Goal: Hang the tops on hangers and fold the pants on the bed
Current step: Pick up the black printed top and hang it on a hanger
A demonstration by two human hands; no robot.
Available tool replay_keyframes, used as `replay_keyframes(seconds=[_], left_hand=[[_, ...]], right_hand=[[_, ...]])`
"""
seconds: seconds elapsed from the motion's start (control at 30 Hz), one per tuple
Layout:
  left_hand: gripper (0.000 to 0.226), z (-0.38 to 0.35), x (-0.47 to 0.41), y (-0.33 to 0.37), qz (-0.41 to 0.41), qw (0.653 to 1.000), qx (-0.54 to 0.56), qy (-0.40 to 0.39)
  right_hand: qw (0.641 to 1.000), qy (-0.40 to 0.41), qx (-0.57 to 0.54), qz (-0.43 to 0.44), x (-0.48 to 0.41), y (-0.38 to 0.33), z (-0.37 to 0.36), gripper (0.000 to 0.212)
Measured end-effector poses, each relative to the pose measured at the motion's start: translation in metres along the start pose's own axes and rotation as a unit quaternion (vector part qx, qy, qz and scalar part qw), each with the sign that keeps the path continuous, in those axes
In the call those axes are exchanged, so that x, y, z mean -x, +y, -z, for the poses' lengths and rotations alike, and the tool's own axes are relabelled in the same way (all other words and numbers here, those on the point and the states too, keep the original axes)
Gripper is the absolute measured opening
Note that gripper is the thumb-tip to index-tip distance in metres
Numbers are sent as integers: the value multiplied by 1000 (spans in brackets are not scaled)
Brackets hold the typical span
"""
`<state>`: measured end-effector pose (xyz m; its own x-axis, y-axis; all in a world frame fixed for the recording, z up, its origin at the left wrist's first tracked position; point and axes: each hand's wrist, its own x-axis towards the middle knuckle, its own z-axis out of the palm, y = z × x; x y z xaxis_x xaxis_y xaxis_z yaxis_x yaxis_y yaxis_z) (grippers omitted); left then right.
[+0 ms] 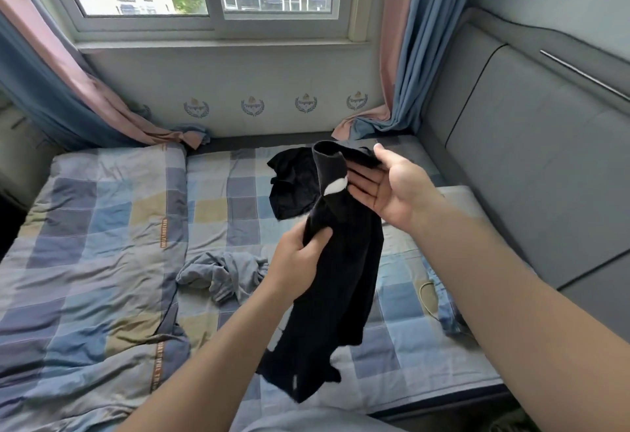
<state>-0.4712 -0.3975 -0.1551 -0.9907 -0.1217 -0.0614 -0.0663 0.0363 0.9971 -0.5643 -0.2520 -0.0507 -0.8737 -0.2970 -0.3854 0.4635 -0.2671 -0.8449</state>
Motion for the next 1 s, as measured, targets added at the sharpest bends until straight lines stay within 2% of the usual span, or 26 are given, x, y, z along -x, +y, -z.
replay_keyframes(seconds=[0.13,0.23,0.3,0.37,0.43,0.5,0.57,0.63,0.77,0.83,0.9,1.0], left_hand=[[18,11,3,7,92,986,132,34],[24,23,5,12,171,952,242,71],[33,29,8,17,196,927,316,60],[44,32,10,24,200,909,363,36],[49,32,11,30,201,895,397,28],[52,33,10,36,201,881,428,27],[52,35,10,41,200,869,450,33],[51,39,9,41,194,864,462,47],[50,48,9,38,175,866,464,70],[53,55,4,37,167,870,456,90],[52,63,-3,38,172,892,403,110],[39,68,-5,36,181,966,167,81]], right_hand=[[994,-27,96,38,0,20,22,31],[983,-43,169,56,9,52,41,38],[973,-55,223,26,17,84,50,54],[963,-86,252,-46,21,121,58,71],[945,-114,288,-108,23,155,62,76],[939,-107,307,-108,19,179,66,54],[943,-50,325,-51,11,187,69,9],[931,-14,366,2,3,181,73,25],[873,33,473,116,4,165,74,31],[891,53,422,158,6,152,72,31],[903,62,385,183,6,132,67,27],[923,44,330,193,2,95,53,25]])
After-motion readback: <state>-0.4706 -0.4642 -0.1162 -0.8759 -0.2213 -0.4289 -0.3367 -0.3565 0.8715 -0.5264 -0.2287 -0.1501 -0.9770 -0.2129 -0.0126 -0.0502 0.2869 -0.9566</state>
